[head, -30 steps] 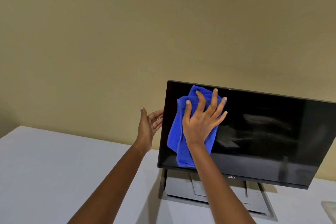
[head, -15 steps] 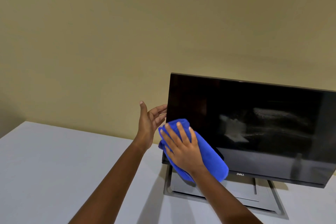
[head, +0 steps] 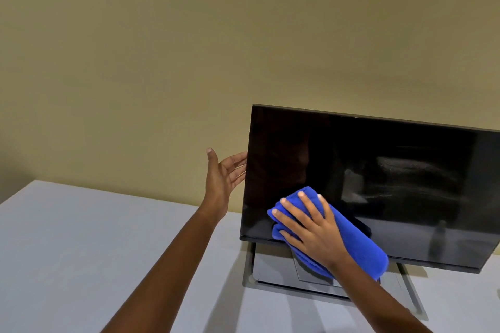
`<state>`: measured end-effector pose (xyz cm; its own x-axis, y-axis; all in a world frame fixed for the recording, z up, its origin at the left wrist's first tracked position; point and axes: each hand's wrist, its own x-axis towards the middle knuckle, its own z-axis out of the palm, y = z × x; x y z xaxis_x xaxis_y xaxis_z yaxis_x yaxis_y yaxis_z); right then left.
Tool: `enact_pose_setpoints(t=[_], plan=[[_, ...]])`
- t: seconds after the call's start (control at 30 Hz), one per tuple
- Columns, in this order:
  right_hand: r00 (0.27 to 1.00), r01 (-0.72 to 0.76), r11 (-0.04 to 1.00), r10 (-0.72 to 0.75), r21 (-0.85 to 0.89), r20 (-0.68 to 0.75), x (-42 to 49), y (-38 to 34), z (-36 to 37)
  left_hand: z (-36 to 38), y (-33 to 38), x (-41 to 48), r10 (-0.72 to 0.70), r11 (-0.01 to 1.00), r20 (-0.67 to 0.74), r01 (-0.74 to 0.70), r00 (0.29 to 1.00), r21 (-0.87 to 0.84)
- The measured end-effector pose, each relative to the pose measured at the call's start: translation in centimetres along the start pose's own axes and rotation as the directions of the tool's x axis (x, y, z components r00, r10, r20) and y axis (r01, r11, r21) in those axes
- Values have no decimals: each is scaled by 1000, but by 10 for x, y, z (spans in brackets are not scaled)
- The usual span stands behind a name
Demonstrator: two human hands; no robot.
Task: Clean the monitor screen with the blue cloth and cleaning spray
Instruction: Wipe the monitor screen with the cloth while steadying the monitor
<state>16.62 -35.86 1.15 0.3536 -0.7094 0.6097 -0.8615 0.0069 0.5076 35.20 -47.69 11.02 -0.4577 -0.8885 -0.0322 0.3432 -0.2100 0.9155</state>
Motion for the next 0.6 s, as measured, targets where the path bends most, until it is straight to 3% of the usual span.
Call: enact_pose_setpoints(t=[0.13, 0.43, 0.6], plan=[[973, 203, 979, -205, 24, 104, 22, -33, 4, 0, 0, -3, -3, 1000, 3, 3, 1000, 9], [993, 90, 994, -94, 59, 69, 57, -70, 0, 4, 0, -6, 13, 1000, -40, -12, 999, 20], [989, 146, 989, -147, 28, 33, 40, -53, 4, 5, 2, -7, 19, 999, -32, -18, 999, 31]])
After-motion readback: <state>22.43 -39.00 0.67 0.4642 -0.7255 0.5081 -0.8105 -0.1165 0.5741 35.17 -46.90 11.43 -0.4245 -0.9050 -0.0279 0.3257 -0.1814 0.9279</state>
